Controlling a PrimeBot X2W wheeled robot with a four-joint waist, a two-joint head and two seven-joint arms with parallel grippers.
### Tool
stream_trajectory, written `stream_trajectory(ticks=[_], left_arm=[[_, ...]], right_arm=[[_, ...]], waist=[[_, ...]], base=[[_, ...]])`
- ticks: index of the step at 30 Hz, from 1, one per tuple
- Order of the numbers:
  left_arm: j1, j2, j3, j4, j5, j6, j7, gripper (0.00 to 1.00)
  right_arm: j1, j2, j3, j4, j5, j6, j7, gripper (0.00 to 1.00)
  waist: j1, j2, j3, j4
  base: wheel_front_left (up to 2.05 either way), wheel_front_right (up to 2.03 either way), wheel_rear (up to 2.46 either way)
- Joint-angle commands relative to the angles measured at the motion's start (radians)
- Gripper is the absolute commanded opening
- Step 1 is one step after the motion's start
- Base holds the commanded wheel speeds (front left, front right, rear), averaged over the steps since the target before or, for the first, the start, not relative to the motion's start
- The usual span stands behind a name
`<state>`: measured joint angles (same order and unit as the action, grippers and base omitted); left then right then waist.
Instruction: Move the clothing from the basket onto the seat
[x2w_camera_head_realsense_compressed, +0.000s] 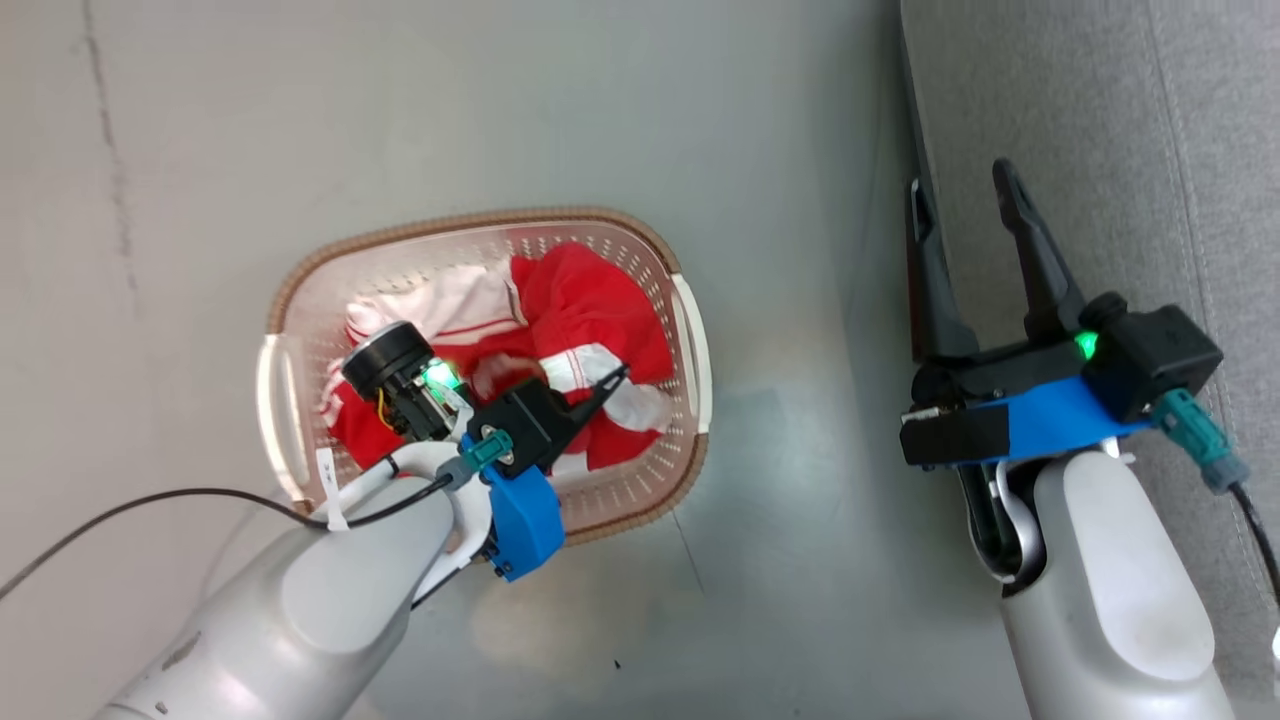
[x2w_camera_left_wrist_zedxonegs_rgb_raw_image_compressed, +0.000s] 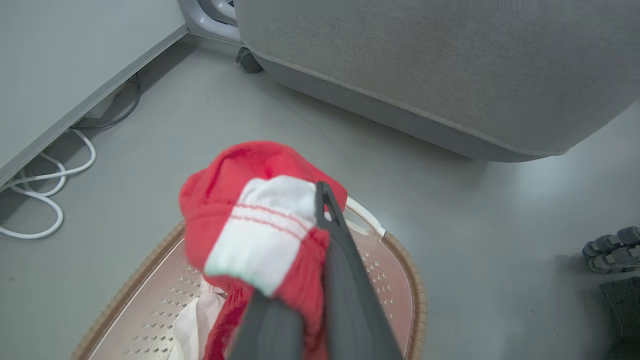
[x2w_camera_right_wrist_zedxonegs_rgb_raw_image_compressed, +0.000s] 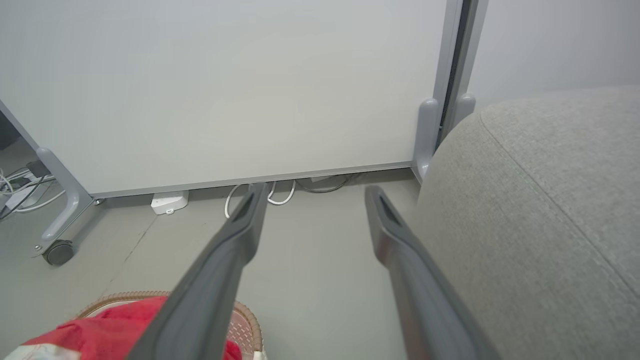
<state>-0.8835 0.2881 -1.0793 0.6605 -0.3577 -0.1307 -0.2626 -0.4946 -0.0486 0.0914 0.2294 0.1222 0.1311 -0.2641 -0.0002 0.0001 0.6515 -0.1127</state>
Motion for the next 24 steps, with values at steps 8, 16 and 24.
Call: stream_trajectory(ticks=[8,16,24], left_arm=[[0.115,-0.016,0.111,-0.109,0.051,0.001,-0.003,0.0],[0.181,-0.021,0.173,-0.191,0.072,0.001,-0.003,0.0],[0.214,-0.022,0.222,-0.26,0.079,0.001,-0.003,0.0]], right_arm=[[0.083,-0.003,-0.014,0.035,-0.025,-0.001,-0.001,1.0],[0.159,-0.003,-0.021,0.06,-0.026,-0.001,-0.001,1.0],[0.234,-0.003,-0.015,0.077,-0.016,-0.001,-0.001,1.0]], waist=[[0.0002,-0.0001,-0.174,0.066],[0.0002,-0.0001,-0.303,0.09],[0.0002,-0.0001,-0.418,0.104]], base=[[0.0,0.0,0.0],[0.0,0.0,0.0],[0.0,0.0,0.0]])
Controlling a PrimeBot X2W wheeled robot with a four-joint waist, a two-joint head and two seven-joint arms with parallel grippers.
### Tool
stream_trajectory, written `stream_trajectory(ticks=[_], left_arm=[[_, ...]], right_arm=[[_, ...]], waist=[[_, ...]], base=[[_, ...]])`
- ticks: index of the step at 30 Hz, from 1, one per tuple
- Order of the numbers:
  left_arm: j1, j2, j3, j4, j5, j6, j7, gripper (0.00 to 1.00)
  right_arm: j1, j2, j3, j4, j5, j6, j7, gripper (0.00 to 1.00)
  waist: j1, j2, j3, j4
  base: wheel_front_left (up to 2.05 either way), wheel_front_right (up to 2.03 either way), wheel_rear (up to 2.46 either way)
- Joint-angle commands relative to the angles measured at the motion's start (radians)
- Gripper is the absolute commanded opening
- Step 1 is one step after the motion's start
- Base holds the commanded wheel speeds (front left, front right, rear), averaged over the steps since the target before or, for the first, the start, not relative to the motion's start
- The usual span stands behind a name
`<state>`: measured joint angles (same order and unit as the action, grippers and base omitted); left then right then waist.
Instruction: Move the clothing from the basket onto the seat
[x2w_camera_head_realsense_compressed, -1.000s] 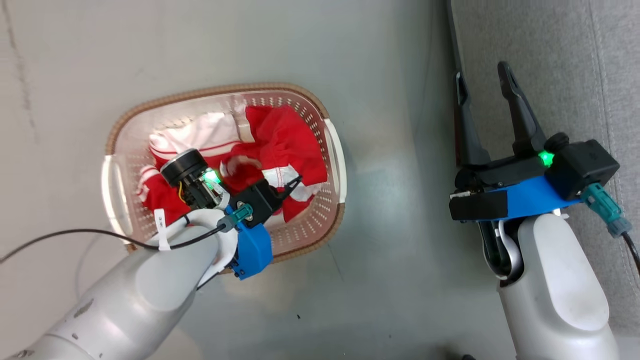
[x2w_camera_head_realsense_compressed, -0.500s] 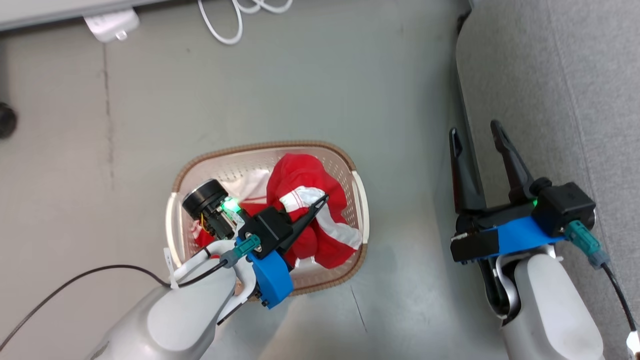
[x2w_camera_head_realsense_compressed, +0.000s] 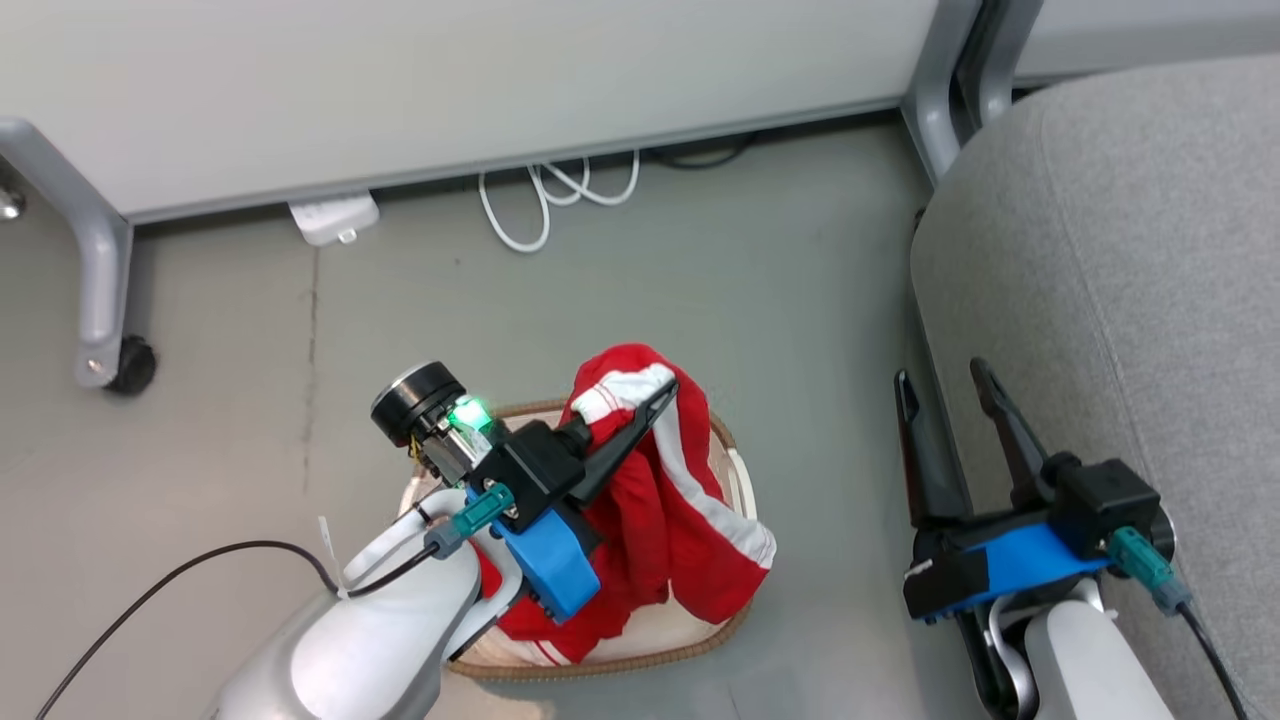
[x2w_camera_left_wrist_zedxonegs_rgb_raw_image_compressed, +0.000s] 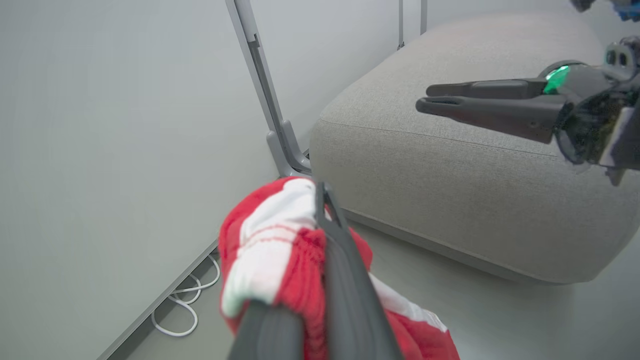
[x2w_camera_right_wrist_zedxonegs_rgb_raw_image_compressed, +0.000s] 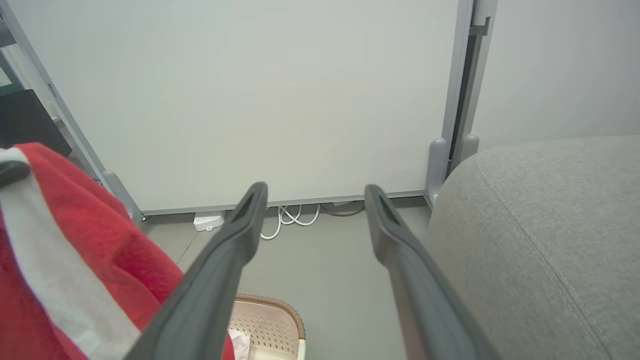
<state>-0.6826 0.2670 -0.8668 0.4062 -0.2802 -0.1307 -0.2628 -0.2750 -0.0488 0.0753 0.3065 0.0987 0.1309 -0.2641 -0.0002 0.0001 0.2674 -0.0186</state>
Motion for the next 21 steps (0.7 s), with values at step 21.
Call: stream_trajectory(ticks=[21], left_arm=[[-0.081,-0.067,0.031,-0.045,-0.024,0.001,-0.003,0.0]], right_arm=[[0.143,-0.003,0.02,0.014,0.022,0.0,-0.001,1.0]], waist=[[0.0002,-0.0001,-0.213,0.03]], base=[[0.0,0.0,0.0]])
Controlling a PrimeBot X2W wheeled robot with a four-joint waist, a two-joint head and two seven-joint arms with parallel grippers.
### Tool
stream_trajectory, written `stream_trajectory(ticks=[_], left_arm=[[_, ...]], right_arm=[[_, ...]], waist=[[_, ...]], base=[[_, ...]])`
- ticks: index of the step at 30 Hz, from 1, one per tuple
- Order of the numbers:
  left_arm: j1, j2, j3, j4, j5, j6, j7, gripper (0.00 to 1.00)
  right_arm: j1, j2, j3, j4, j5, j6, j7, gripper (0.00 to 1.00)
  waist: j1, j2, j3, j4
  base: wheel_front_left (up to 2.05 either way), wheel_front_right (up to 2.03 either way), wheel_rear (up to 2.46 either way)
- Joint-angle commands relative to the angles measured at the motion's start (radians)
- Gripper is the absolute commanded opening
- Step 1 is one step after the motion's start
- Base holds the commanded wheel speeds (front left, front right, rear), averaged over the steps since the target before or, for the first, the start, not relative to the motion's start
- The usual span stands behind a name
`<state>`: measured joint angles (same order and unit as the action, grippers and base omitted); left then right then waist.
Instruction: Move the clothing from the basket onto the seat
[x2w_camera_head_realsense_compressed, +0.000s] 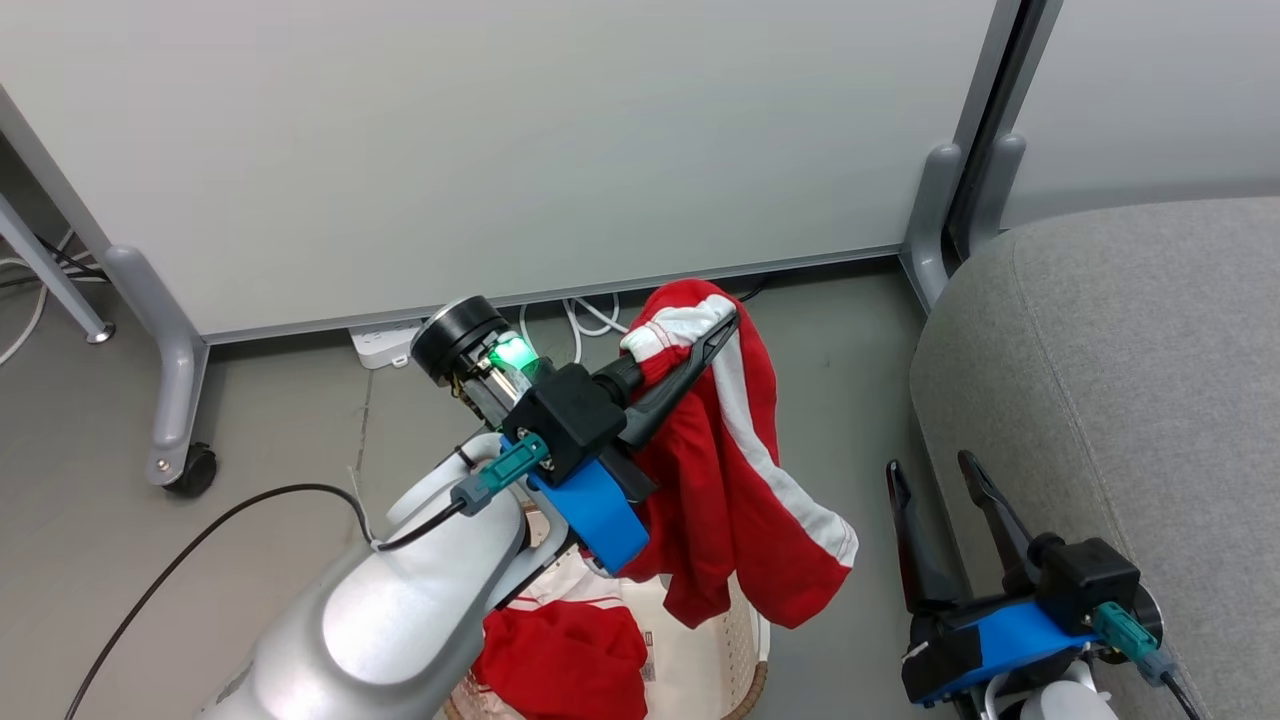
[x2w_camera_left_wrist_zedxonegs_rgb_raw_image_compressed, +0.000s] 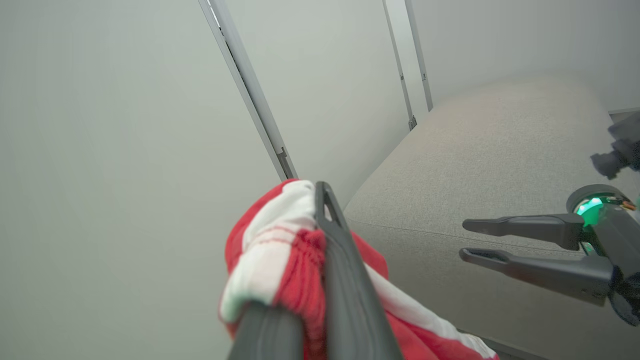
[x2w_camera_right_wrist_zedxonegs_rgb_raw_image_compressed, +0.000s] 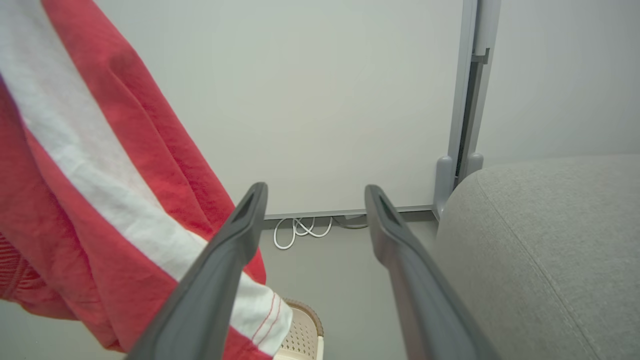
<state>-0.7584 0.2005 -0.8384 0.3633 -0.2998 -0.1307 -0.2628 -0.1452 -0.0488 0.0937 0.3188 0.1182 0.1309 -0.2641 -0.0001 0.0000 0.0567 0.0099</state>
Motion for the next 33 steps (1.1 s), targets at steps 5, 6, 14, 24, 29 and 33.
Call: stream_trajectory(ticks=[5,6,14,24,29,33], left_arm=[[-0.019,-0.008,-0.008,0.004,-0.008,0.001,-0.003,0.0],[-0.019,-0.008,-0.009,0.004,-0.01,0.001,-0.003,0.0],[-0.015,-0.014,-0.012,0.007,-0.016,0.001,-0.003,0.0],[-0.012,-0.016,-0.003,0.014,-0.013,0.001,-0.003,0.0],[-0.016,-0.02,-0.003,0.014,-0.01,0.001,-0.003,0.0],[-0.023,-0.024,-0.005,0.012,-0.007,0.001,-0.003,0.0]], right_arm=[[0.025,-0.003,0.005,-0.001,0.002,0.0,-0.001,1.0],[0.025,-0.003,0.004,-0.001,0.001,0.0,-0.001,1.0],[0.019,-0.003,0.021,-0.018,-0.016,0.0,-0.001,1.0],[-0.019,-0.003,0.162,-0.033,-0.05,0.0,-0.001,1.0],[-0.053,-0.003,0.249,-0.02,-0.062,0.0,-0.001,1.0],[-0.109,-0.008,0.297,0.003,-0.067,0.0,-0.001,1.0]], waist=[[0.0001,0.0,-0.017,0.003],[0.0001,0.0,-0.019,0.004],[0.0001,0.0,-0.018,0.008],[0.0001,0.0,-0.009,0.011],[0.0001,0.0,0.0,0.012],[0.0001,0.0,0.009,0.015]], base=[[0.0,0.0,0.0],[0.0,0.0,0.0],[0.0,0.0,0.0],[0.0,0.0,0.0],[0.0,0.0,0.0],[0.0,0.0,0.0]])
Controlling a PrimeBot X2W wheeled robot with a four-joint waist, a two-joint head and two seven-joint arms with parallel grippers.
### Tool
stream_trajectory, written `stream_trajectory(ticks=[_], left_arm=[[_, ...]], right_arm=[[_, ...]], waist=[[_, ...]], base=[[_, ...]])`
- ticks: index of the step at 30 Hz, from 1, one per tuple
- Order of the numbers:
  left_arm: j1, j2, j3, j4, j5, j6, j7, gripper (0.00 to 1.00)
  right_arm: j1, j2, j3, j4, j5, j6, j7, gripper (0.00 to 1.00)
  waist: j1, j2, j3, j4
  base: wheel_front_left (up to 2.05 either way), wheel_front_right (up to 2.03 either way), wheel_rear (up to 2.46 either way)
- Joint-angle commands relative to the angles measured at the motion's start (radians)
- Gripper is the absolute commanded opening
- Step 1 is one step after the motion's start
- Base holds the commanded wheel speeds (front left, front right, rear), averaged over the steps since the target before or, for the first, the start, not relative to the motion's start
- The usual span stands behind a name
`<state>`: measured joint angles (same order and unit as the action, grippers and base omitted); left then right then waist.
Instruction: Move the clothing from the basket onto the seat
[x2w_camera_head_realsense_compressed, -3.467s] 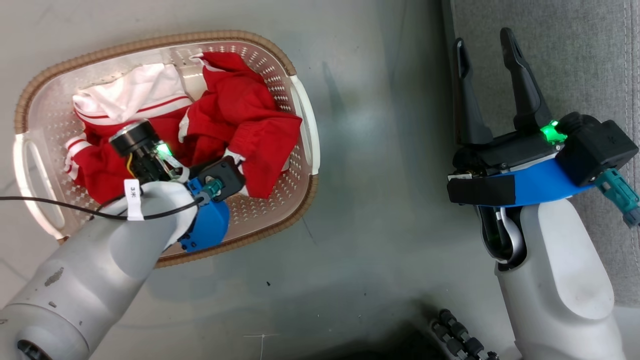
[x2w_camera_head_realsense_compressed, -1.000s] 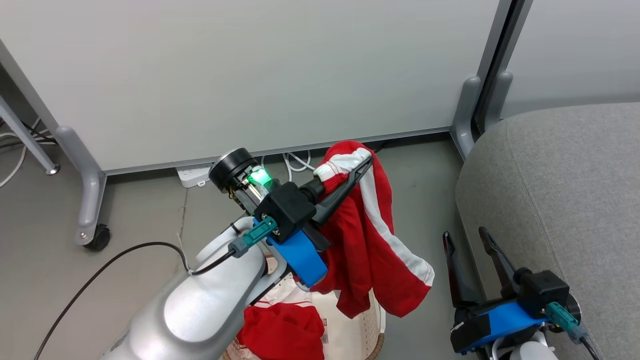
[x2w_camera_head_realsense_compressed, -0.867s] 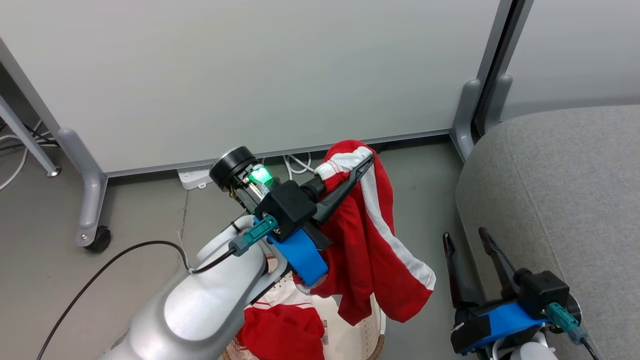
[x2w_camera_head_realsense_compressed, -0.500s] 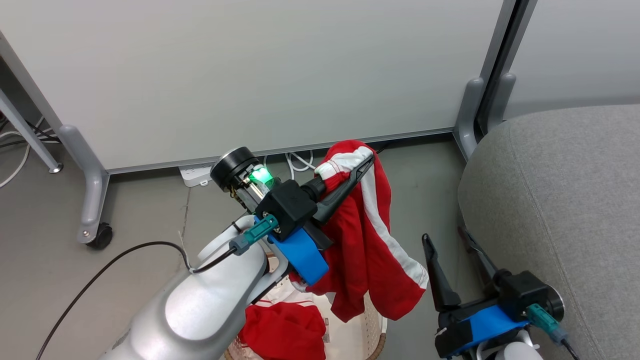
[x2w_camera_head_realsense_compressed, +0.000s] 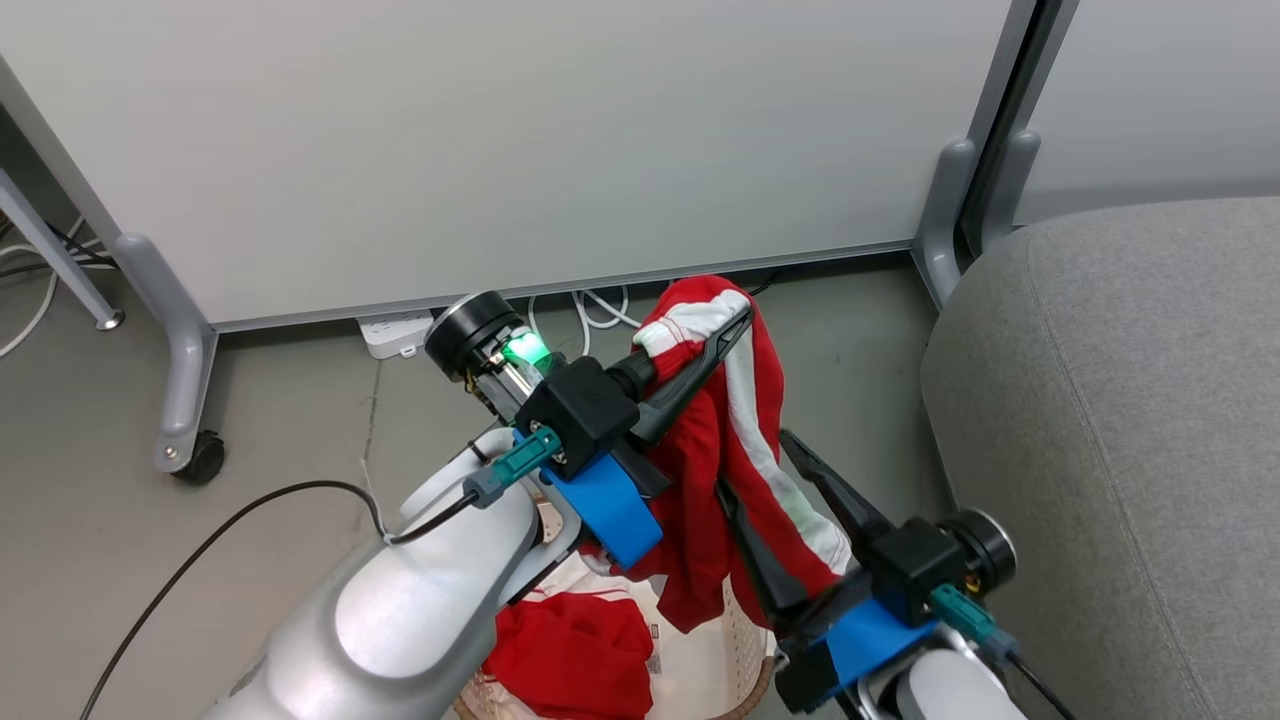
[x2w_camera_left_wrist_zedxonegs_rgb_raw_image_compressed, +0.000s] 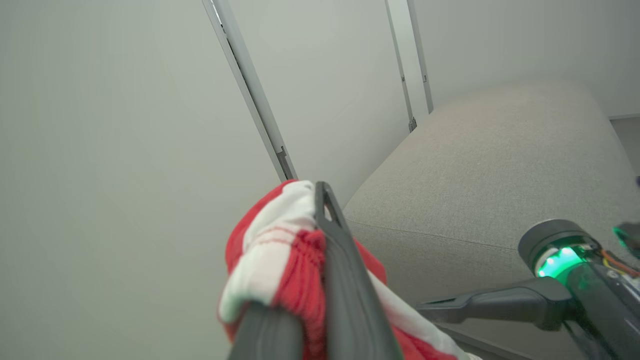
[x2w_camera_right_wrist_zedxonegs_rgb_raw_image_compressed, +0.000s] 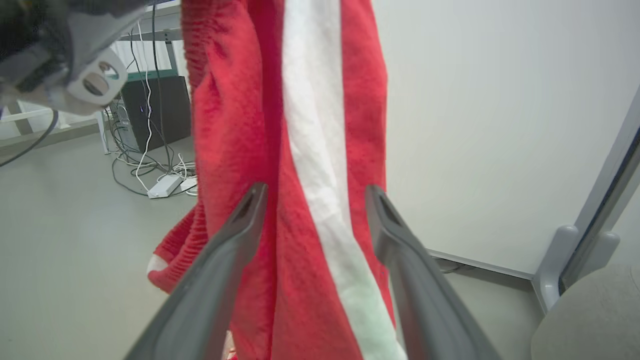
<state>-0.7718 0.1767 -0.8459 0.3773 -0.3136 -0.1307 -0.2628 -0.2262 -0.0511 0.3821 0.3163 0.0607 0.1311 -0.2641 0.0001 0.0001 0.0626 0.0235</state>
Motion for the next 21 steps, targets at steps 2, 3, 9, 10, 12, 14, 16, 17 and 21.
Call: stream_trajectory(ticks=[2,3,9,10,12,14,16,17,21], left_arm=[[-0.012,-0.001,0.001,-0.004,0.006,0.001,-0.003,0.0],[-0.013,-0.002,0.0,-0.004,0.006,0.001,-0.003,0.0],[-0.023,-0.007,-0.006,-0.006,0.005,0.001,-0.003,0.0],[-0.025,-0.007,-0.007,-0.006,0.005,0.001,-0.003,0.0],[-0.028,-0.009,-0.008,-0.008,0.005,0.001,-0.003,0.0],[-0.027,-0.009,-0.008,-0.009,0.005,0.001,-0.003,0.0],[-0.026,-0.01,-0.007,-0.01,0.006,0.001,-0.003,0.0],[-0.026,-0.01,-0.006,-0.011,0.007,0.001,-0.003,0.0],[-0.025,-0.011,-0.008,-0.012,0.005,0.001,-0.003,0.0]], right_arm=[[-0.058,-0.005,0.019,0.018,-0.01,-0.001,-0.001,1.0],[-0.074,-0.005,0.021,0.023,-0.011,-0.001,-0.001,1.0],[-0.163,-0.002,0.015,0.072,-0.009,-0.001,-0.001,1.0],[-0.174,-0.002,0.013,0.081,-0.007,-0.001,-0.001,1.0],[-0.197,-0.001,0.008,0.1,-0.01,-0.001,-0.001,1.0],[-0.217,0.0,0.007,0.12,-0.013,-0.001,-0.001,1.0],[-0.229,0.0,0.006,0.143,-0.015,-0.001,-0.001,1.0],[-0.234,0.0,0.008,0.152,-0.011,-0.001,-0.001,1.0],[-0.254,0.0,0.021,0.185,0.0,-0.001,-0.001,1.0]], waist=[[-0.0001,-0.0001,0.007,0.002],[-0.0001,-0.0001,0.009,0.003],[-0.0001,-0.0001,0.02,0.009],[-0.0001,-0.0001,0.021,0.01],[-0.0001,-0.0001,0.024,0.012],[-0.0001,-0.0001,0.026,0.012],[-0.0001,-0.0001,0.027,0.011],[-0.0001,-0.0001,0.028,0.011],[-0.0001,-0.0001,0.03,0.01]], base=[[0.0,0.0,0.0],[0.0,0.0,0.0],[0.0,0.0,0.0],[0.0,0.0,0.0],[0.0,0.0,0.0],[0.0,0.0,0.0],[0.0,0.0,0.0],[0.0,0.0,0.0],[0.0,0.0,0.0]])
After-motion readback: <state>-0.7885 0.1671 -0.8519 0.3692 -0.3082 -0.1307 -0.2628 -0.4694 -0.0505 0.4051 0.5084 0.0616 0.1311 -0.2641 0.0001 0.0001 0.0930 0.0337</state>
